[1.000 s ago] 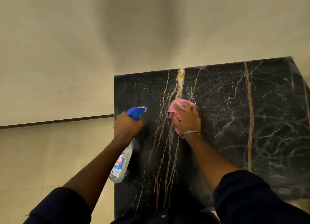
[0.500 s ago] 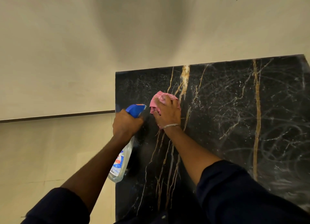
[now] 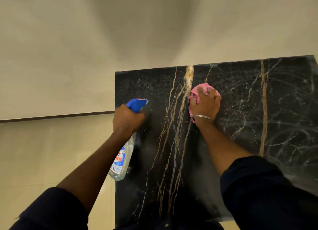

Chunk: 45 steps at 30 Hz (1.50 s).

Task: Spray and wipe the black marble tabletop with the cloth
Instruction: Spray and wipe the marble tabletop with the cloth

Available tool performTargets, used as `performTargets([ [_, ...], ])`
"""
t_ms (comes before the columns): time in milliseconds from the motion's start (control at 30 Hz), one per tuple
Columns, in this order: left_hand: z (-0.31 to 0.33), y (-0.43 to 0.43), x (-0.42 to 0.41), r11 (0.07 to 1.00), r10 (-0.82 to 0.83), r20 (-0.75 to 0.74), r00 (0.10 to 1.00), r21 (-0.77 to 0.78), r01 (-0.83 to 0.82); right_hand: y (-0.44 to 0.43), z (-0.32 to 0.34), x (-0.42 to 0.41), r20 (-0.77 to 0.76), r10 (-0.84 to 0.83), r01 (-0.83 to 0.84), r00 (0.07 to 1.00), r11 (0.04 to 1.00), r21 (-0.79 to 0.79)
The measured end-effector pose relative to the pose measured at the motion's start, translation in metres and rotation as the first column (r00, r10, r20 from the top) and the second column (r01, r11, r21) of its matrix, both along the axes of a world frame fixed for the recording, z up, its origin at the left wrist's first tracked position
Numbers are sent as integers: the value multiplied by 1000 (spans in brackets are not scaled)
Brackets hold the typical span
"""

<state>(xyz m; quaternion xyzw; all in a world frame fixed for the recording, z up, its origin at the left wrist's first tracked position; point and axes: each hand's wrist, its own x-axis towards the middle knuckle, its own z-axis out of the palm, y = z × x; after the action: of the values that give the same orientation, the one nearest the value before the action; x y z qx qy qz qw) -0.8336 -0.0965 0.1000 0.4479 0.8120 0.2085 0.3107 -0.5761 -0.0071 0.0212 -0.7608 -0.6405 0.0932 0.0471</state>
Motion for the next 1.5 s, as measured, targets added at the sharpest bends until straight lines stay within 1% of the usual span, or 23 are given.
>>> performTargets([
  [33, -1, 1, 0, 1000, -4, 2, 1000, -1, 4, 2, -4, -11, 29, 0, 1, 1000, 1000, -14],
  [67, -2, 3, 1, 1000, -9, 1, 1000, -3, 9, 3, -5, -25, 56, 35, -33, 998, 999, -27],
  [133, -2, 6, 2, 1000, -20, -4, 1000, -4, 20, 2, -4, -57, 74, 181, -177, 981, 983, -47],
  [233, -3, 13, 6, 999, -34, -9, 999, 1, 34, -7, 1, -100, 32, 386, -384, 922, 922, -49],
  [333, -4, 20, 8, 999, -36, -28, 999, -5, 36, -9, 9, -105, 11, 537, -536, 843, 843, -52],
  [400, -5, 25, 7, 999, -33, -19, 999, -2, 33, -1, 14, -90, -14, 578, -577, 816, 815, -52],
  [467, -4, 29, 5, 999, -35, 3, 999, 7, 35, 7, 19, -68, -31, 518, -518, 855, 855, -13],
  [533, -5, 34, 2, 999, -36, 14, 999, 13, 36, 19, 21, -45, -40, 393, -392, 919, 920, 20],
  [667, -5, 40, -1, 999, -28, 15, 1000, 27, 27, 46, 13, -12, -30, 171, -171, 985, 985, 21],
  [733, -7, 42, -3, 1000, -21, 12, 1000, 23, 21, 54, 0, -20, 18, 84, -85, 996, 996, 5],
  [767, -9, 43, -4, 1000, -16, 10, 1000, 18, 16, 57, -5, -29, 64, 73, -73, 995, 997, -1],
  [800, -9, 44, -4, 1000, -9, 8, 1000, 16, 9, 58, -7, -41, 98, 93, -93, 991, 996, -10],
  [867, -10, 46, -5, 1000, -1, -1, 1000, 13, 1, 59, -5, -69, 115, 209, -209, 971, 978, -16],
  [933, -10, 49, -5, 1000, 8, 1, 1000, 16, -8, 52, -1, -99, 90, 363, -363, 928, 932, -10],
  [1000, -7, 53, -5, 1000, 23, 5, 1000, 22, -23, 42, 3, -121, 56, 469, -470, 881, 883, -1],
  [1100, -3, 59, -5, 999, 37, 1, 999, 28, -37, 41, 8, -119, -16, 556, -556, 831, 831, -7],
  [1167, -1, 62, -6, 999, 33, 2, 999, 40, -33, 48, 9, -101, -11, 566, -566, 824, 824, -8],
  [1267, 0, 66, -8, 998, 40, 2, 999, 55, -40, 59, 12, -65, -21, 431, -431, 902, 902, 34],
  [1333, -1, 67, -10, 997, 47, 2, 999, 53, -47, 67, 15, -40, -32, 353, -351, 935, 935, 56],
  [1400, -2, 67, -10, 997, 44, 5, 999, 57, -45, 79, 10, -19, -39, 238, -235, 970, 970, 64],
  [1500, -4, 65, -11, 998, 29, 4, 1000, 56, -29, 89, -5, -30, 62, 52, -52, 997, 999, 10],
])
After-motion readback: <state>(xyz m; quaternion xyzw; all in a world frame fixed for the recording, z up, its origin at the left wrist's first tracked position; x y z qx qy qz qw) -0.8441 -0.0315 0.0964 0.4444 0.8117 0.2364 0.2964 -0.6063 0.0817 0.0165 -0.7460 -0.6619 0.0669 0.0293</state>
